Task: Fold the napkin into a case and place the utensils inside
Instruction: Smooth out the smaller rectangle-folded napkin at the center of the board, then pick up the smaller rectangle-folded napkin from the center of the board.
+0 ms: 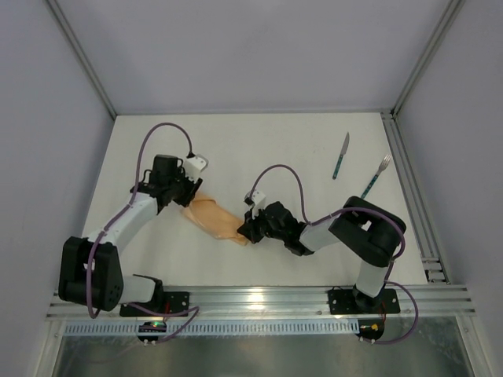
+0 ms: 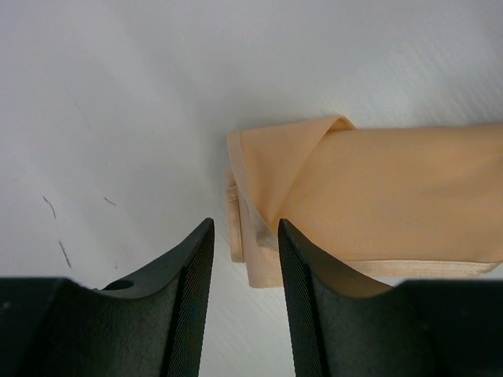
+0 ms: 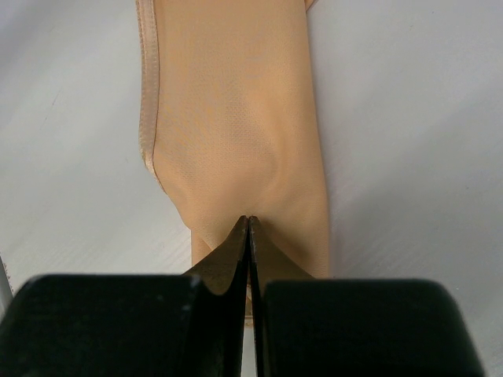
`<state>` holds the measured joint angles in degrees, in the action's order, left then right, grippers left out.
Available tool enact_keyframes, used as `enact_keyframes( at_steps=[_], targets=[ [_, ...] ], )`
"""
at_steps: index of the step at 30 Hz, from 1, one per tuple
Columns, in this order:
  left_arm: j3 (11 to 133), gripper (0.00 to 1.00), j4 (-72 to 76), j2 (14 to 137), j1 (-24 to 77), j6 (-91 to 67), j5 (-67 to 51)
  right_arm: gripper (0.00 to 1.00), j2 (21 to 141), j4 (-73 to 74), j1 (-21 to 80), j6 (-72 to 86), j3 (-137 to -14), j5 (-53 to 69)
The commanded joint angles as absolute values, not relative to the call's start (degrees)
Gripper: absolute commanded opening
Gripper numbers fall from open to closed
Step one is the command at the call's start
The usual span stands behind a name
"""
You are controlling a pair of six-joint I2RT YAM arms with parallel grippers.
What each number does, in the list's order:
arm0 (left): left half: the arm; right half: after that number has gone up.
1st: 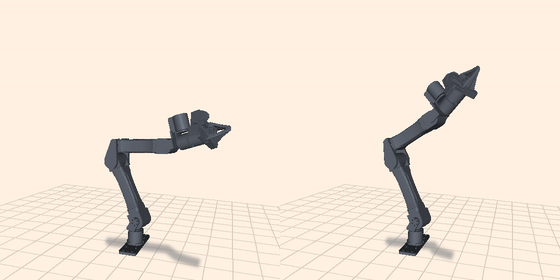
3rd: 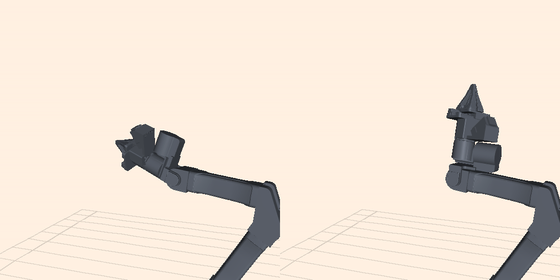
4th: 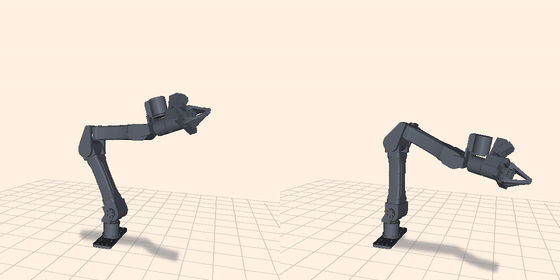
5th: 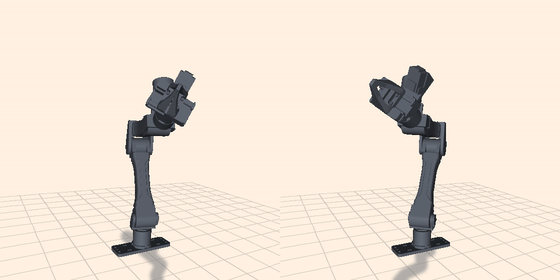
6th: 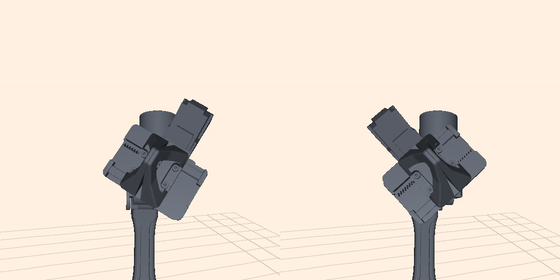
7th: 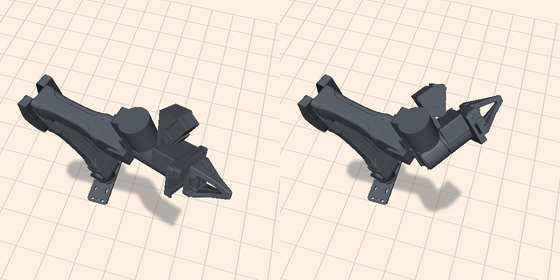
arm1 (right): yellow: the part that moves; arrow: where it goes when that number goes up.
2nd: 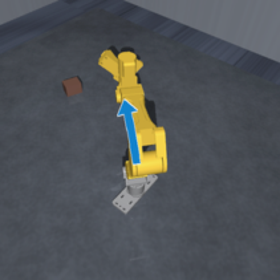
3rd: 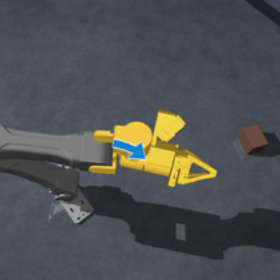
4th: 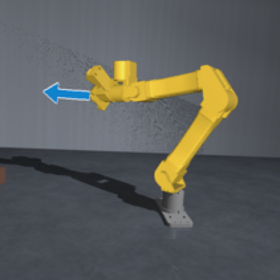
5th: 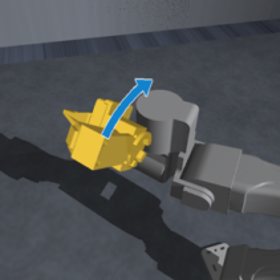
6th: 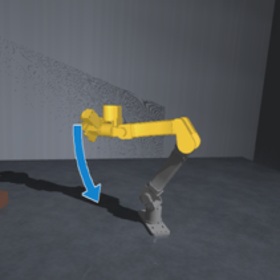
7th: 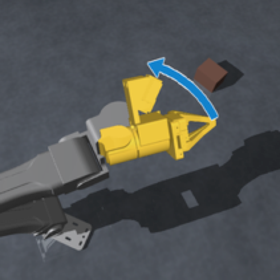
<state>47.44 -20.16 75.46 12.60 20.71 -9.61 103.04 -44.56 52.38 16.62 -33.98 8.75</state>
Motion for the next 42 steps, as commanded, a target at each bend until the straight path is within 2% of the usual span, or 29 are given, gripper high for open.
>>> enact_keyframes(
  at_steps=[1, 4, 5, 8, 12, 17, 24, 31, 32, 33, 38, 41, 42],
  targets=[
    [50.4, 0.40, -19.4, 79.2, 12.4, 19.4, -11.4, 0.04, 103.8, -42.5, 52.3, 15.6, -34.4, 7.8],
    [50.4, 0.29, -19.8, 82.3, 12.4, 19.6, -10.8, 0.04, 103.9, -42.6, 52.3, 15.6, -34.4, 7.8],
    [50.2, 0.20, -19.9, 82.9, 12.4, 19.8, -11.0, 0.04, 104.0, -42.6, 52.3, 15.7, -34.4, 7.8],
    [49.7, 0.12, -21.4, 82.8, 12.4, 20.7, -11.3, 0.04, 104.2, -42.6, 52.3, 16.0, -34.4, 7.7],
    [47.2, 0.11, -21.9, 83.1, 12.4, 22.6, -7.8, 0.04, 104.6, -43.0, 52.3, 16.2, -34.3, 7.5],
    [44.8, 0.00, -21.6, 83.1, 12.4, 23.4, -8.1, 0.04, 104.7, -43.3, 52.2, 16.5, -34.3, 7.6],
    [39.7, 0.00, -19.2, 80.1, 12.4, 27.9, -5.7, 0.04, 103.7, -42.4, 52.3, 14.9, -35.4, 7.1],
    [35.8, 0.00, -16.2, 77.8, 12.4, 30.5, -3.4, 0.27, 94.5, -38.0, 52.0, 9.0, -40.9, 10.1],
    [35.7, 0.00, -16.2, 77.4, 12.4, 30.6, -3.5, 0.34, 93.4, -37.5, 51.9, 8.4, -42.6, 10.9],
    [35.5, 0.00, -15.9, 77.2, 12.4, 30.8, -3.8, 0.37, 92.6, -37.1, 51.6, 7.9, -43.6, 11.8],
    [34.7, 0.00, -14.9, 75.7, 12.4, 30.6, -4.0, 0.46, 91.4, -39.2, 45.6, 9.5, -46.6, 18.3],
    [34.4, 0.00, -14.8, 74.5, 12.4, 30.0, -4.3, 0.51, 93.2, -47.8, 40.0, 17.0, -45.9, 24.3],
    [34.3, 0.00, -14.8, 74.1, 12.4, 29.7, -4.5, 0.67, 94.5, -52.6, 38.4, 22.4, -46.3, 27.0]
  ],
)
